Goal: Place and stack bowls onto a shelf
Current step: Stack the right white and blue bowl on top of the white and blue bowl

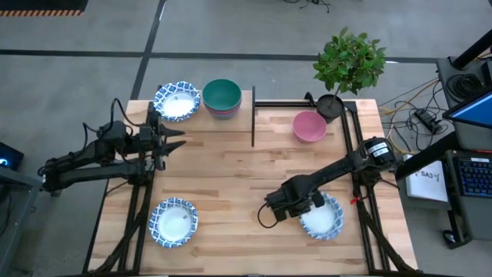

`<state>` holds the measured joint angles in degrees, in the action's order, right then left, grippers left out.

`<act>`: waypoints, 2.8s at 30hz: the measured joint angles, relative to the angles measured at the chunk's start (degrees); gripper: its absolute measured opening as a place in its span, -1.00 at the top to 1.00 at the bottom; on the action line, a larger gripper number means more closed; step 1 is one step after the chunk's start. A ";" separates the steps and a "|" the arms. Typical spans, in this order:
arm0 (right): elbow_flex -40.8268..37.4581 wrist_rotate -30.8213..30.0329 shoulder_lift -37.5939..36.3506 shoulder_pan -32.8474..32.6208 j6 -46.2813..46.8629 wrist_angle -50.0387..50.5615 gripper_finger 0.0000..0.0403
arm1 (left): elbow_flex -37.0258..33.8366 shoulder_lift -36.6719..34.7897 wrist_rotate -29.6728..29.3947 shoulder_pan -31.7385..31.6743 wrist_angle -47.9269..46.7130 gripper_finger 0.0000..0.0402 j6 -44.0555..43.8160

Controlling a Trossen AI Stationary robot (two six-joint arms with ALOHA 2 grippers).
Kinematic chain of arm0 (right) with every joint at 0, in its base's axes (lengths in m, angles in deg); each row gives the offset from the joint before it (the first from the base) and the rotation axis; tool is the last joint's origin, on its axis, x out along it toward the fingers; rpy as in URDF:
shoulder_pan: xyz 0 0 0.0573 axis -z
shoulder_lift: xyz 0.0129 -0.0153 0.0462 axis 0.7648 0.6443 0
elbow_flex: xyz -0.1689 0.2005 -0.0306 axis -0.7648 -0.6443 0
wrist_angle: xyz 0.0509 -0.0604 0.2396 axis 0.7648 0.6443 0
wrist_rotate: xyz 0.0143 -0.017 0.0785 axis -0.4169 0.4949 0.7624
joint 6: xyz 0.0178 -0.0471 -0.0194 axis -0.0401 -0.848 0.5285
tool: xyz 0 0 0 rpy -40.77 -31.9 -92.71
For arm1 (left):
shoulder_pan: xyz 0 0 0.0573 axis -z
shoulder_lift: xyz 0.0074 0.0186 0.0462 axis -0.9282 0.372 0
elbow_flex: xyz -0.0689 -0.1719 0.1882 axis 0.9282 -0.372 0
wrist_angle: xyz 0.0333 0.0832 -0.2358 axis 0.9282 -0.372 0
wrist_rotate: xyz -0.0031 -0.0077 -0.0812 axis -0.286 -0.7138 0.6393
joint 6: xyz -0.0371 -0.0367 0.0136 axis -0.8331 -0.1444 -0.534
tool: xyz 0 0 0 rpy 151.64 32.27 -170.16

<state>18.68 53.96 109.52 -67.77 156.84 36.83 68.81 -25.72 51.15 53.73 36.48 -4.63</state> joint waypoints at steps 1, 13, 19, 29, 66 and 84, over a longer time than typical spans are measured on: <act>0.45 0.92 -0.01 0.11 -1.48 -0.58 0.85 | 0.00 0.03 0.00 -0.01 0.00 0.44 0.00; 20.82 2.13 -0.33 2.60 -40.55 -9.63 0.95 | 0.02 0.02 -0.11 -0.01 2.45 0.44 0.50; 34.11 -12.08 -0.33 6.84 -67.54 -13.12 0.95 | 0.02 -0.73 -0.11 -0.02 2.57 0.44 0.03; 49.29 -33.81 -0.43 11.71 -109.42 -21.08 0.95 | 0.02 -7.36 -0.08 -0.02 1.32 0.44 -3.77; 65.02 -33.78 35.26 27.04 -160.73 -62.03 0.96 | -0.09 -19.71 2.71 0.09 -1.14 0.44 -6.91; 65.02 -35.39 35.17 28.03 -155.47 -61.62 0.45 | -0.09 -19.74 2.64 0.09 -1.12 0.44 -6.91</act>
<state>83.70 18.57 144.68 -39.73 1.36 -24.79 68.72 -45.46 53.79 53.81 35.36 -11.54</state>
